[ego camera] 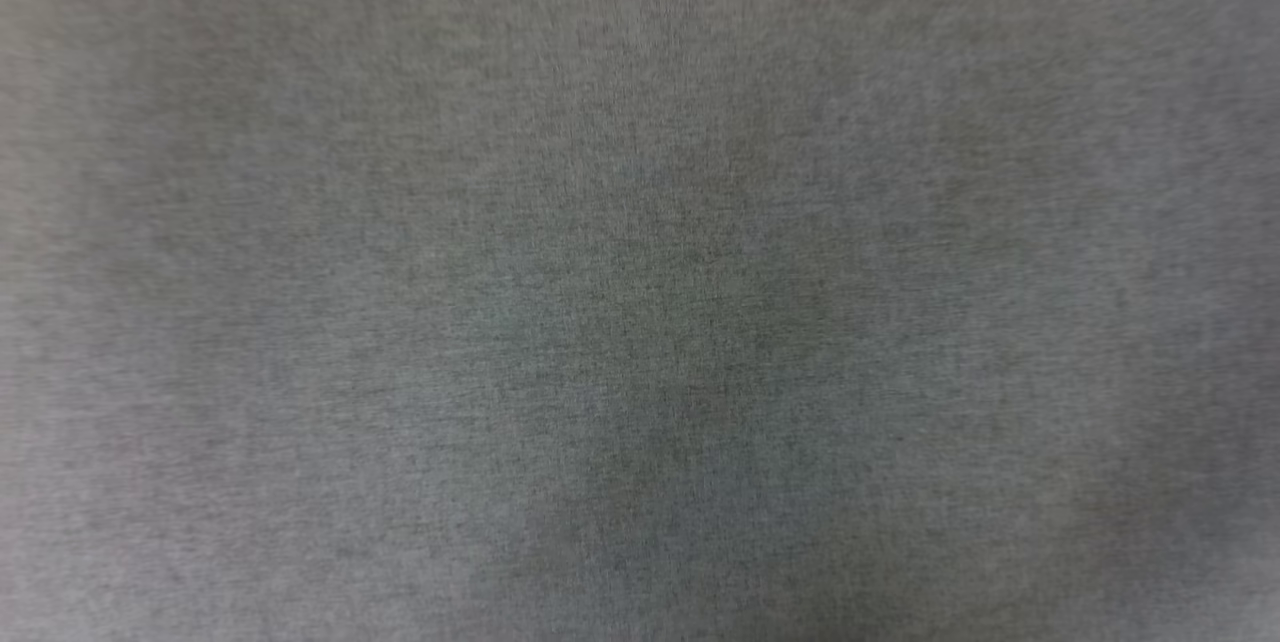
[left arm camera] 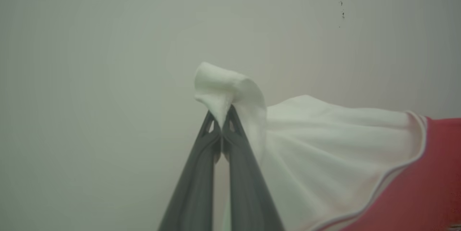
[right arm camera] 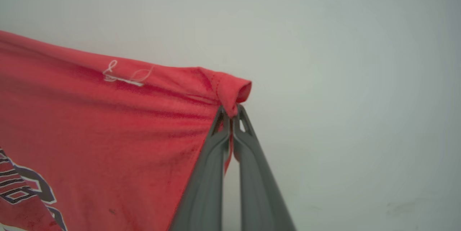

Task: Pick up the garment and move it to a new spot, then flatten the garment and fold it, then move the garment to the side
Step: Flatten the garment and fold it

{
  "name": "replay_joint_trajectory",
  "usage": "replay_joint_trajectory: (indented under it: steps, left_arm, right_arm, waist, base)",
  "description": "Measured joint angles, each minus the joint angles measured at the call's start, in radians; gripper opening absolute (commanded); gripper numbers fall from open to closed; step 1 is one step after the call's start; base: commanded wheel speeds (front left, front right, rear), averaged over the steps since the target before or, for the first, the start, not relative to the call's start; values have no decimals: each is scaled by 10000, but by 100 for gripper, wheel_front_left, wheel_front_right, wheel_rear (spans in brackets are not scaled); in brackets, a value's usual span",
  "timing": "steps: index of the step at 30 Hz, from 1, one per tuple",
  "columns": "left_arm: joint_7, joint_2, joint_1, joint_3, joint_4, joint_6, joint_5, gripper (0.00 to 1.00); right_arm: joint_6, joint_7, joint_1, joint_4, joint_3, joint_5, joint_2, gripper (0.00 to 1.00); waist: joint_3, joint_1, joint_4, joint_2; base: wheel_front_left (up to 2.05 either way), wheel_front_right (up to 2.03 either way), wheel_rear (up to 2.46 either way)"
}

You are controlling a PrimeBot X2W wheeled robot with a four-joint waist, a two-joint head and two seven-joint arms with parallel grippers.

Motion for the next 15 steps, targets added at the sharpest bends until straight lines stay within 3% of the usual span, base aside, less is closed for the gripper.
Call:
replay_joint_trajectory:
  steps: [8, 15]
  left_arm:
    - [-247, -67, 145, 107, 276, 81, -247, 0]
    - [-604, -242, 790, 228, 756, -84, -665, 0]
  right_arm:
    - [-2, -679, -681, 1087, 1064, 441, 2, 0]
    - [-2, -1145, -832, 1981, 2086, 1080, 42, 0]
  waist:
    - [1169, 0, 12, 0]
    - [1528, 1, 184, 0]
  base:
    - [0, 0, 0]
    - [0, 0, 0]
